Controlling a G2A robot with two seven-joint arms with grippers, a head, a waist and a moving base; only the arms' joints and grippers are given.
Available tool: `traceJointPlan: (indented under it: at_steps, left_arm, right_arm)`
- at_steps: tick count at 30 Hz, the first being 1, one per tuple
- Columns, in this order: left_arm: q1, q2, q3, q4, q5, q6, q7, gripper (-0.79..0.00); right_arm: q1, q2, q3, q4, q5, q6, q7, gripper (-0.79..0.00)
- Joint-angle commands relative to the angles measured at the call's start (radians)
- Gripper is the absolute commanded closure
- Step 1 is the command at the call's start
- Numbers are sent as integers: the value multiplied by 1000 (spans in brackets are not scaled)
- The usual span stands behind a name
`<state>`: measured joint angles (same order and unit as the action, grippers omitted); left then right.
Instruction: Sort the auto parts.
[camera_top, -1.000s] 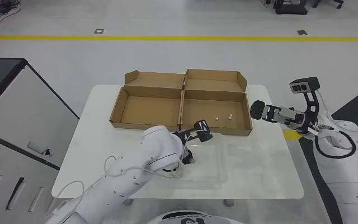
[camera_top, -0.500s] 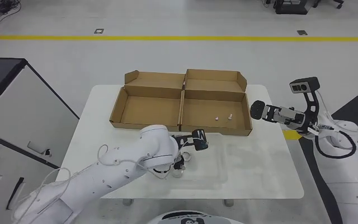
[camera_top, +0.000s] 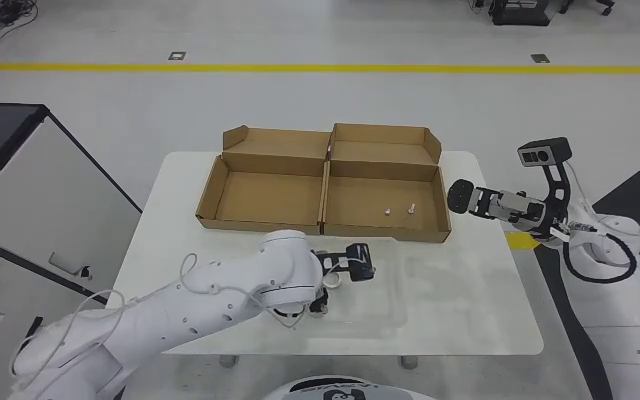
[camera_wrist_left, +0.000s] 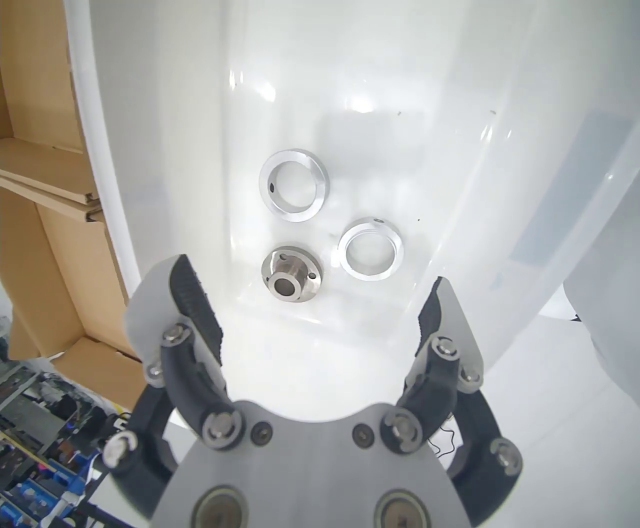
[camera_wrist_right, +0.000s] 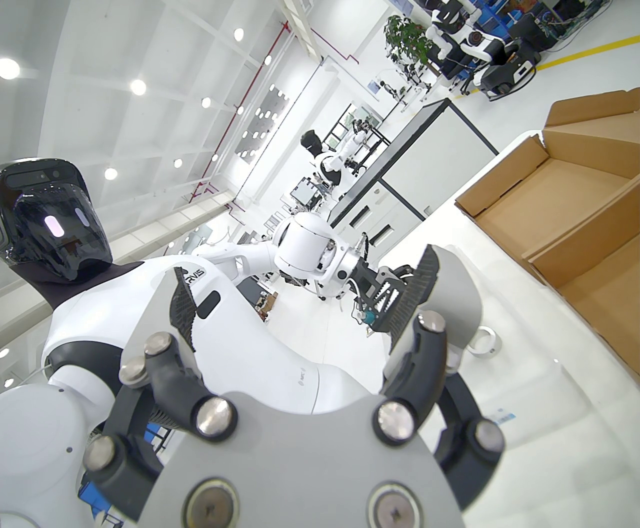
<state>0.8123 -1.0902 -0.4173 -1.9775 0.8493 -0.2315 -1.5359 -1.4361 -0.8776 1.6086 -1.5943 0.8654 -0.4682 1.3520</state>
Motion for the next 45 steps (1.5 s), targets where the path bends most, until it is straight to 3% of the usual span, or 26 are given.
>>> traceJointPlan:
  at_steps: [1, 6, 14, 18, 20, 22, 23, 45]
  left_arm:
    - [-4, -3, 6, 7, -4, 3, 0, -785]
    - [-5, -14, 12, 35, -28, -6, 10, -683]
    - [-2, -20, -8, 85, -115, -32, 39, -659]
    - [3, -22, -13, 110, -152, -51, 55, -606]
    - [3, -23, -6, 124, -145, -67, 49, -533]
    - [6, -24, -2, 137, -138, -72, 53, -369]
    - [7, -24, 0, 141, -135, -74, 55, -351]
    - [12, -26, 42, 164, -81, -87, 35, -308]
  right_arm:
    - [0, 0, 0, 0, 0, 0, 0, -785]
    - [0, 0, 0, 0, 0, 0, 0, -785]
    - [0, 0, 0, 0, 0, 0, 0, -785]
    - [0, 0, 0, 0, 0, 0, 0, -785]
    - [0, 0, 0, 0, 0, 0, 0, -785]
    - [0, 0, 0, 0, 0, 0, 0, -785]
    - [0, 0, 0, 0, 0, 0, 0, -785]
    - [0, 0, 0, 0, 0, 0, 0, -785]
